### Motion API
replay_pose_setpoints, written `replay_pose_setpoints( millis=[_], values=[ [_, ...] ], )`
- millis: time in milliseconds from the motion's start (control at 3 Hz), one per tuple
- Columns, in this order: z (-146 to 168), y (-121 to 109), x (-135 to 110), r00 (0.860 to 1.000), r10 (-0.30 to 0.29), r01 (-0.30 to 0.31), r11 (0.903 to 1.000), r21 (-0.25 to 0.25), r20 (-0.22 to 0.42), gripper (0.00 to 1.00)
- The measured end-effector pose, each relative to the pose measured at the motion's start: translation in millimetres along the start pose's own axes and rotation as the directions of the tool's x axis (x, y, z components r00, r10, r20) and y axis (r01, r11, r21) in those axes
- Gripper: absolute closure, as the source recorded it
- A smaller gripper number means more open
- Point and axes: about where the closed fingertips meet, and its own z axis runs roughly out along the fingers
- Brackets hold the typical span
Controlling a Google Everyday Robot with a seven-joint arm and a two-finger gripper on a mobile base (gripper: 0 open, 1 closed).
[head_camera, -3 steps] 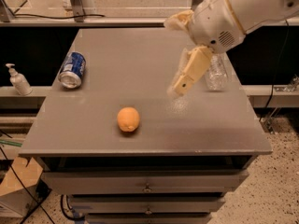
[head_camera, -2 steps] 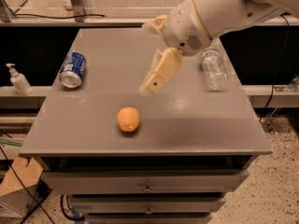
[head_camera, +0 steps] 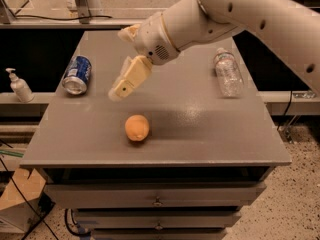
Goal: Pick pepsi can
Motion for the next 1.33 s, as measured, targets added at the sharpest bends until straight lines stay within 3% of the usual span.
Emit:
replay_pose_setpoints(
  millis=[667, 1333],
  values=[
    [7.7, -1.9, 2.9, 1.0, 0.027, -0.027, 0.9996, 0.005, 0.012, 0.0],
    [51.9, -33.8, -2.5, 0.994, 0.043, -0.048, 0.9978, 0.046, 0.102, 0.0]
  ],
)
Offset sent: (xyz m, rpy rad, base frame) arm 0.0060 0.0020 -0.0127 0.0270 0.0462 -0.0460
